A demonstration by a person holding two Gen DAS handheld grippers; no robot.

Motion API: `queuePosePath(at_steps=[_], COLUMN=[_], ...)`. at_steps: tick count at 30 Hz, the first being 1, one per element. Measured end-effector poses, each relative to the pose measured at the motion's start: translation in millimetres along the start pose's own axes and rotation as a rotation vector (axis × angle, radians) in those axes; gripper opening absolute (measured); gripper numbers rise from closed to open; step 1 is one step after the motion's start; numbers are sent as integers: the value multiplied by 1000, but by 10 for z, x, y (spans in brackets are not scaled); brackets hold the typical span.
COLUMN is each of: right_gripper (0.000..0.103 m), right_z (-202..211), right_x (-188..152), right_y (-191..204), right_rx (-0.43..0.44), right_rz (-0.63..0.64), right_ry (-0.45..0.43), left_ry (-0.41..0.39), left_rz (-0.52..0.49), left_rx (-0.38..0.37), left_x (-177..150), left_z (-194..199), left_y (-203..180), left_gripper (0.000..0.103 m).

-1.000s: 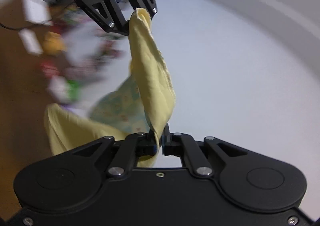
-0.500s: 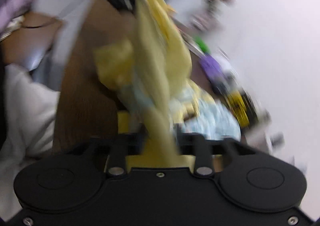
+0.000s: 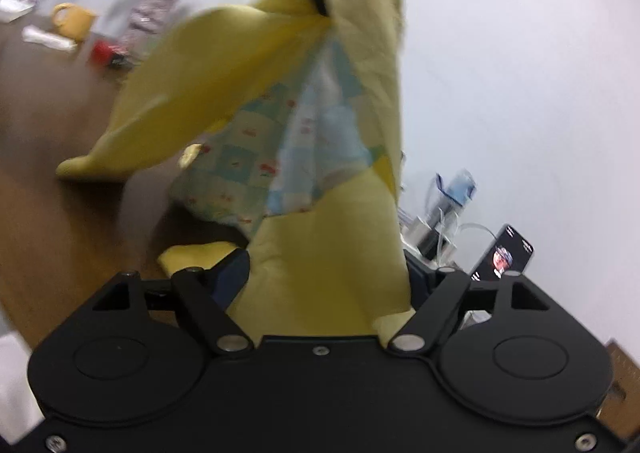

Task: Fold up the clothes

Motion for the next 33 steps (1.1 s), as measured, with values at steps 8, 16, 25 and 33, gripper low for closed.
queuePosePath(at_steps=[8,16,25,33], right_gripper=[1,1,1,2], right_z=[271,-580,-767,-543], right_x=[86,-80,-278,-139], right_y=[-945,-1450,-1267,-1560], right_rx=[371,530,615,612], right_rz=[-94,-345,-447,-432], right_ry=[-46,223,299,196], left_ry=[174,266,222,152], left_rz=[66,495,286,233], left_rx=[-151,-257,-136,9], left_x=[-917,-1345,-1188,-1064], left_z=[-199,-157,-273,-361], left_y=[-466,-577,-1337,-551], left_gripper=[10,46,61,4])
Point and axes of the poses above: each gripper's, at about its wrist camera, not at the fingertips, and z roughly against the way its jaws point, y to its left, x to its top, the point moved 8 cm from there along -z, roughly the way its jaws point, and after that the axes turned 8 degrees about z, right-handed, at the moved point
